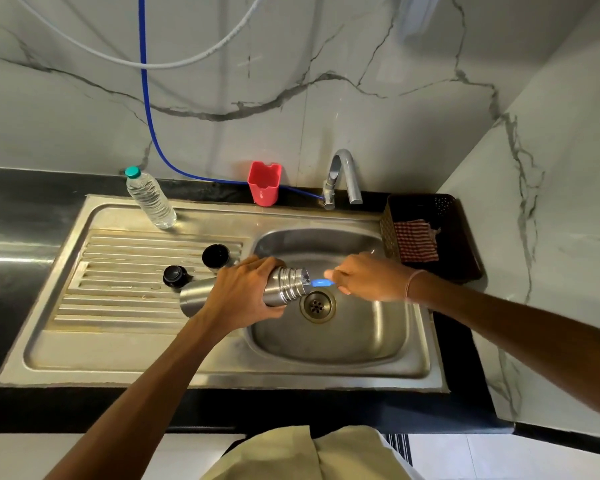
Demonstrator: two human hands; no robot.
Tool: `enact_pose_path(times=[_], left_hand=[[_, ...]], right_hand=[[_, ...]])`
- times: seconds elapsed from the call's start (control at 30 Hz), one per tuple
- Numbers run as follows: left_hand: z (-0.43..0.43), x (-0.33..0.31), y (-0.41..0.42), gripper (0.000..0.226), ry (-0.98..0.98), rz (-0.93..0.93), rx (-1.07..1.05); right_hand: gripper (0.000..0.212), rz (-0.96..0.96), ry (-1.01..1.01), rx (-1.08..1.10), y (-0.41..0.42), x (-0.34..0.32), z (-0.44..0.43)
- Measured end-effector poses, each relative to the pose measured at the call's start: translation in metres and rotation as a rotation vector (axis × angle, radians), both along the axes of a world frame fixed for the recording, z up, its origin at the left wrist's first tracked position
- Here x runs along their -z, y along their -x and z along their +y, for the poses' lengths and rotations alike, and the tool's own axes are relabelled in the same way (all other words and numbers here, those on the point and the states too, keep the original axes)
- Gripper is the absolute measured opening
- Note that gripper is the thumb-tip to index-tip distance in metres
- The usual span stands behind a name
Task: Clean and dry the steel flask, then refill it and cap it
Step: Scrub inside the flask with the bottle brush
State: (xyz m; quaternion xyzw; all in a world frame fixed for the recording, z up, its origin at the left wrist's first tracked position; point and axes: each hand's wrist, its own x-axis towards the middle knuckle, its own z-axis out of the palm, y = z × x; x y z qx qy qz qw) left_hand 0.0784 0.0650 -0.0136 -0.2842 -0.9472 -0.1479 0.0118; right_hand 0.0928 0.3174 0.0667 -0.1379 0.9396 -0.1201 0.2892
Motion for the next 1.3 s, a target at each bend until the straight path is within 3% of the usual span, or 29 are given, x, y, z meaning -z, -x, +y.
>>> enact_pose_path(times=[0.03,0.1,0.17,0.23,0.27,0.37,0.4,0.43,0.53,0.6,0.7,0.73,0.83,0.87,0.9,1.0,1.07,1.1,1.17,1.2,1.3], left_hand=[[0.0,0.0,0.001,0.069,-0.002,-0.006,-0.008],[0.001,-0.002,0.003,0.071,-0.041,-0.075,-0.034],[0.002,-0.003,0.002,0.074,-0.056,-0.141,-0.028],[0.002,-0.003,0.001,0.075,-0.023,-0.132,-0.014],[0.002,-0.002,0.0,0.074,-0.005,-0.108,-0.014],[0.003,0.003,-0.001,0.07,0.04,-0.039,-0.002],[0.004,0.003,-0.001,0.069,0.046,-0.032,-0.004],[0.004,0.003,-0.001,0.07,0.039,-0.035,-0.013],[0.001,0.001,0.005,0.071,-0.014,-0.088,-0.065],[-0.002,-0.002,0.007,0.072,-0.057,-0.124,-0.069],[-0.002,-0.003,0.004,0.071,-0.044,-0.093,-0.047],[-0.001,-0.003,0.003,0.07,-0.022,-0.077,-0.045],[0.0,0.0,-0.001,0.073,0.079,-0.068,0.007],[-0.001,0.001,-0.002,0.074,0.092,-0.073,0.018],[-0.002,0.002,-0.002,0.074,0.1,-0.081,0.018],[0.0,0.003,-0.003,0.072,0.078,-0.102,-0.017],[0.001,0.002,-0.003,0.071,0.03,-0.135,-0.045],[0.001,0.002,-0.003,0.071,0.024,-0.141,-0.044],[-0.001,0.002,-0.004,0.071,0.044,-0.126,-0.015],[-0.002,0.003,-0.005,0.071,0.054,-0.117,0.0],[-0.003,0.005,-0.008,0.075,0.065,-0.119,0.022]], right_hand=[[0.039,0.288,-0.258,-0.198,-0.005,0.008,0.003],[0.036,0.702,-0.563,-0.443,-0.013,0.018,0.009],[0.032,0.773,-0.586,-0.528,-0.018,0.017,0.013],[0.036,0.689,-0.431,-0.467,-0.021,0.022,0.014],[0.039,0.535,-0.295,-0.377,-0.022,0.021,0.011],[0.042,-0.178,0.089,0.059,-0.013,0.008,0.002],[0.043,-0.21,0.1,0.085,-0.009,0.004,0.001],[0.043,-0.086,0.022,0.008,-0.007,0.002,0.001],[0.033,0.653,-0.43,-0.292,-0.017,0.02,0.005],[0.029,0.914,-0.569,-0.418,-0.023,0.029,0.011],[0.033,0.772,-0.409,-0.407,-0.026,0.025,0.013],[0.036,0.642,-0.312,-0.362,-0.024,0.022,0.01],[0.042,-0.024,0.07,-0.066,-0.017,0.018,0.001],[0.04,-0.115,0.114,-0.021,-0.014,0.016,0.002],[0.038,-0.044,0.031,-0.076,-0.014,0.013,0.002],[0.032,0.645,-0.459,-0.324,-0.027,0.023,0.002],[0.024,0.89,-0.532,-0.462,-0.035,0.026,-0.002],[0.022,0.89,-0.5,-0.474,-0.038,0.026,-0.004],[0.022,0.741,-0.37,-0.416,-0.035,0.024,-0.003],[0.024,0.576,-0.29,-0.373,-0.031,0.023,-0.001],[0.037,-0.125,0.129,-0.033,-0.017,0.017,0.012]])
